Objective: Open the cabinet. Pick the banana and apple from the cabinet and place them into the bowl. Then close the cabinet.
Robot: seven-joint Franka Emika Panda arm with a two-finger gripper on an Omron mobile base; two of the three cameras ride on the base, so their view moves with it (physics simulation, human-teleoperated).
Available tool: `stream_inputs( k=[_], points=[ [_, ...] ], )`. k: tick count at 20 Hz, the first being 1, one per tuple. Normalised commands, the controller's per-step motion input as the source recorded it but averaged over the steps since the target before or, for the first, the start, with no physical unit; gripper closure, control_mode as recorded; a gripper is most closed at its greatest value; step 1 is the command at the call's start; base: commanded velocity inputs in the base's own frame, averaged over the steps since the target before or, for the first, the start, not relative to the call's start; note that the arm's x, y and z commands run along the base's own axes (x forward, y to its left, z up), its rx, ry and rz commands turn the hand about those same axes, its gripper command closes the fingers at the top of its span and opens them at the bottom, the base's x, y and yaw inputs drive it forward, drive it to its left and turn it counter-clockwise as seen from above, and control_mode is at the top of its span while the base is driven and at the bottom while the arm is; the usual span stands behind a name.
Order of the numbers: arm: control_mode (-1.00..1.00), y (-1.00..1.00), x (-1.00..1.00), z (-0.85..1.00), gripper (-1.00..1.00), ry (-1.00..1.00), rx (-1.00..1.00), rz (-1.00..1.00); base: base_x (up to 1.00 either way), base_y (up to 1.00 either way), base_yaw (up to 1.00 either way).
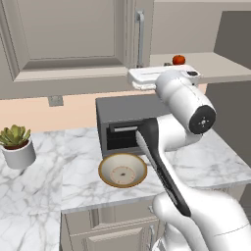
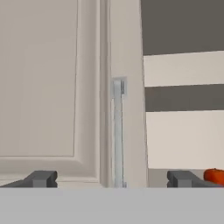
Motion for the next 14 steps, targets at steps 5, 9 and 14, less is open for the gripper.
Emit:
stream_inputs(
  k=[5, 9, 14],
  points=[
    [-1.0, 0.0, 0.87, 0.0, -1.0, 0.0, 0.0, -0.04, 0.0, 0.0, 0.0],
    [-1.0, 0.0, 0.85, -0.01, -1.0, 0.0, 0.0, -0.04, 0.0, 0.0, 0.0],
    [-1.0, 0.15, 1.0, -0.05, -1.0, 0.0, 0.0, -0.02, 0.0, 0.0, 0.0]
  ],
)
